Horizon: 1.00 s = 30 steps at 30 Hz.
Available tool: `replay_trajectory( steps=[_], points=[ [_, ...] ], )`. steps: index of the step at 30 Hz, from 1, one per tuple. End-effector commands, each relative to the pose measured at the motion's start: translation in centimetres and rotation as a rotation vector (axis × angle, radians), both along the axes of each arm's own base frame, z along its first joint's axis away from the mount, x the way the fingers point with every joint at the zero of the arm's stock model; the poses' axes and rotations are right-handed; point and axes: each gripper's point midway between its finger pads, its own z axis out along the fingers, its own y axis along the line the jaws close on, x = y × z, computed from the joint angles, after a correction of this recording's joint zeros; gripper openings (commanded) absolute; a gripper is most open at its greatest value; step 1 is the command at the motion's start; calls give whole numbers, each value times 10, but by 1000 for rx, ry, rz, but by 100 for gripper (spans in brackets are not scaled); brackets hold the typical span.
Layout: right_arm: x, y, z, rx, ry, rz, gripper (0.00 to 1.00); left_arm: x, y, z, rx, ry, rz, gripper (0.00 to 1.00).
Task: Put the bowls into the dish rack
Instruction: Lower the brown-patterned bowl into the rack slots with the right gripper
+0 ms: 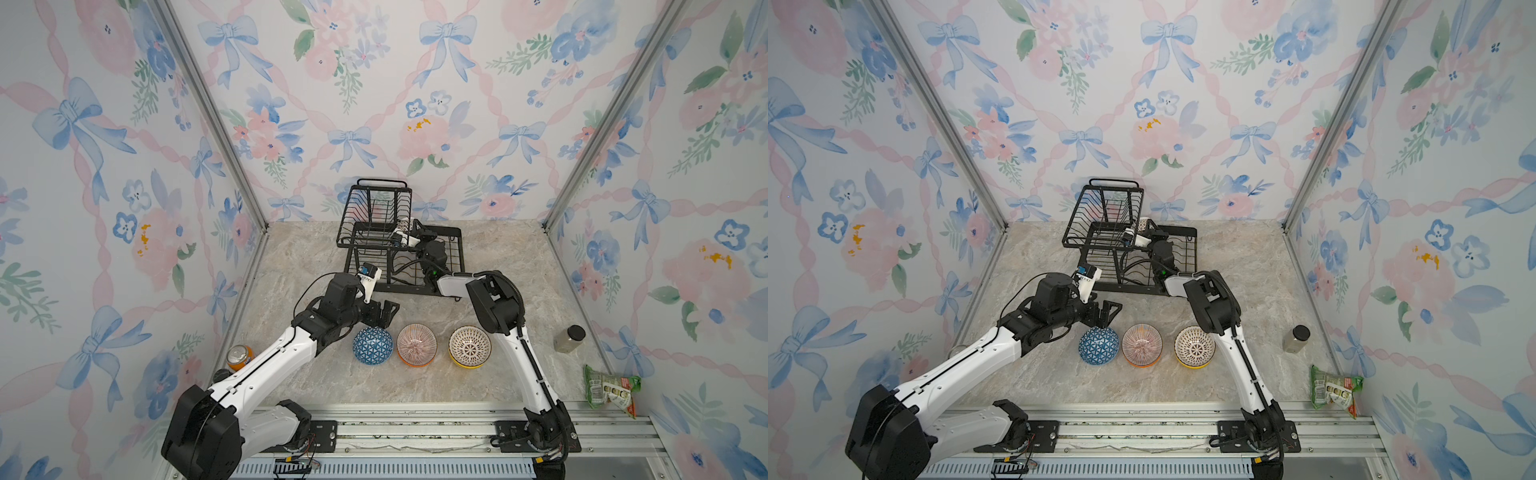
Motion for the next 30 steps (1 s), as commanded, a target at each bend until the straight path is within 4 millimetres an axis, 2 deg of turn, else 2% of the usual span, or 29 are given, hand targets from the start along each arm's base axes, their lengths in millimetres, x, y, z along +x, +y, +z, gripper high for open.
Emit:
replay_trajectory(
  steps=[1,5,12,30],
  points=[
    [-8,12,-33,-37,77,42,0,-5,2,-10,7,35,-4,98],
    [-5,14,-48,-89,161,46,0,-5,3,-11,9,33,-6,98],
    [-7,15,-56,-127,221,64,0,-6,3,-12,12,33,-8,98],
    [-14,7,-50,-159,295,61,0,-4,1,-11,12,34,-17,98]
  ],
)
